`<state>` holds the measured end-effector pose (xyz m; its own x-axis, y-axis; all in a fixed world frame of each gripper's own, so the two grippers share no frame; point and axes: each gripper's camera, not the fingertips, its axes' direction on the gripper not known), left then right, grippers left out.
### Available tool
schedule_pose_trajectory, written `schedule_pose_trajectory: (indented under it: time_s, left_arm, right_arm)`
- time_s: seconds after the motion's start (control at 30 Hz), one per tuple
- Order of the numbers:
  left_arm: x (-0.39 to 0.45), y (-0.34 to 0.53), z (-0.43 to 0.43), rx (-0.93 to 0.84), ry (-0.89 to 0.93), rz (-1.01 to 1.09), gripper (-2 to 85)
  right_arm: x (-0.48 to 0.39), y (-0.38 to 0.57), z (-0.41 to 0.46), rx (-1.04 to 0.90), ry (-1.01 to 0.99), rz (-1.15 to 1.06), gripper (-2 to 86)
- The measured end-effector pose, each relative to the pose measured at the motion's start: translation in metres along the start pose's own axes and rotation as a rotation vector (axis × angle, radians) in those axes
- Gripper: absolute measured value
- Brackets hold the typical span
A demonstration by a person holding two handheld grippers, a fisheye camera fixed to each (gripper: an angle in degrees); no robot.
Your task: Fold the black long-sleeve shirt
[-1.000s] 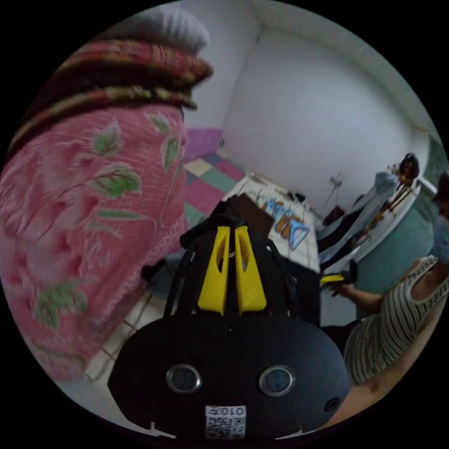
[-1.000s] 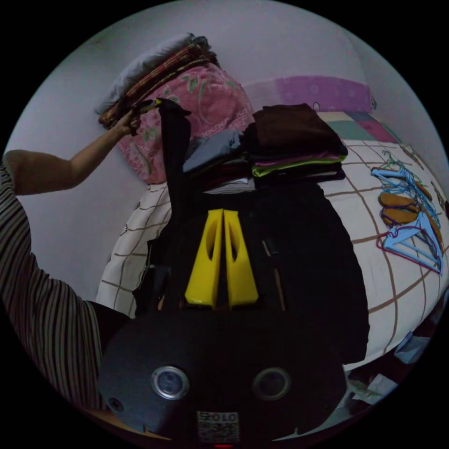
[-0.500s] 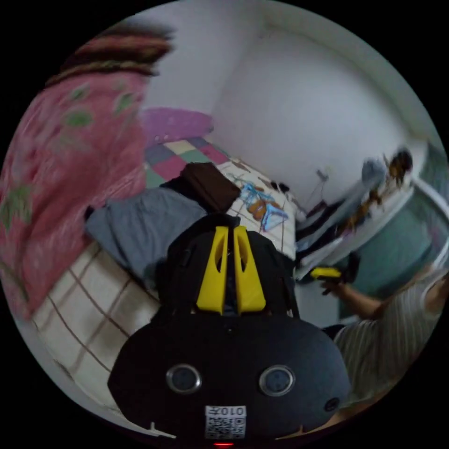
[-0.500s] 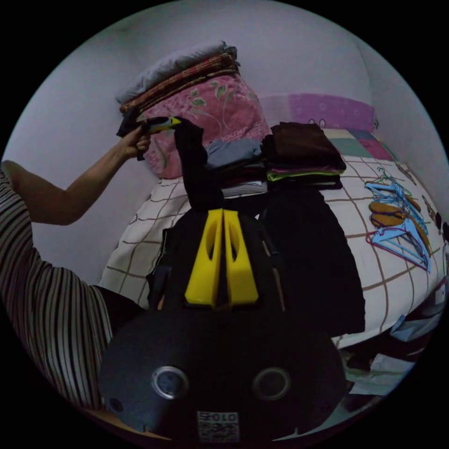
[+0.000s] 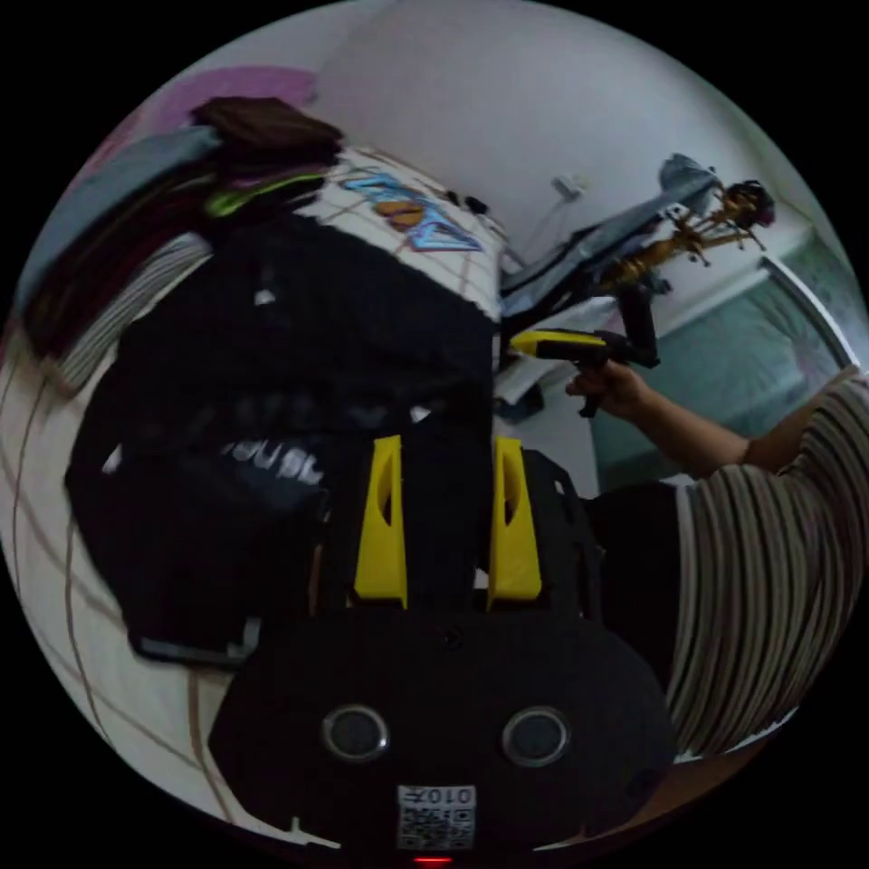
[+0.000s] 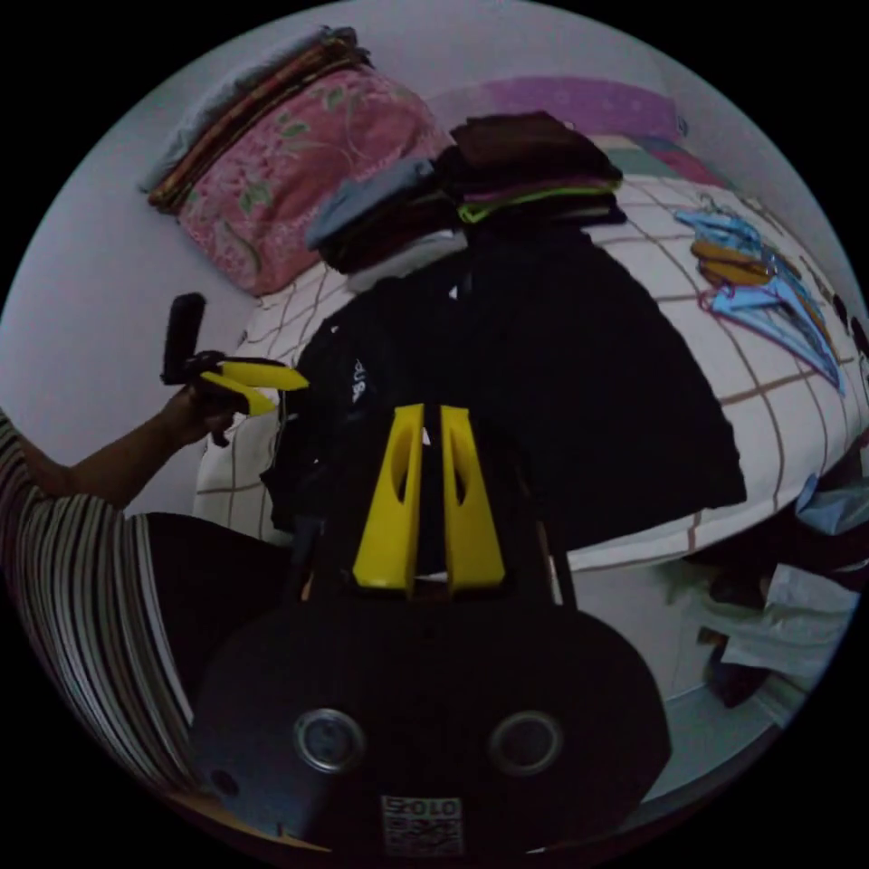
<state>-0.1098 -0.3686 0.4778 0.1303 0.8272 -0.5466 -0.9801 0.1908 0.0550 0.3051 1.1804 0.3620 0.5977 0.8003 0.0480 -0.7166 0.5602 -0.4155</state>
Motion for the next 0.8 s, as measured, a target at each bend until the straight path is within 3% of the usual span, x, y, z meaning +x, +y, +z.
schedule_pose_trajectory:
  time_s: [0.13,0.27,0.53,0.8]
  left_arm:
    - [-0.009,0.053,-0.01,-0.01,-0.159,-0.111,13.4]
    - [-0.013,0.087,-0.011,-0.005,-0.19,-0.226,12.7]
    - [0.002,0.076,0.015,-0.004,-0.252,-0.23,11.6]
    - [0.007,0.054,0.028,-0.044,-0.664,-0.226,11.7]
  right_arm:
    - [0.048,-0.002,0.036,-0.098,-0.004,0.13,8.8]
    - [0.082,-0.006,0.051,-0.099,0.031,0.229,11.1]
    - [0.128,-0.049,0.08,-0.083,0.036,0.248,12.8]
    - [0.139,-0.087,0.106,-0.163,0.036,0.22,6.0]
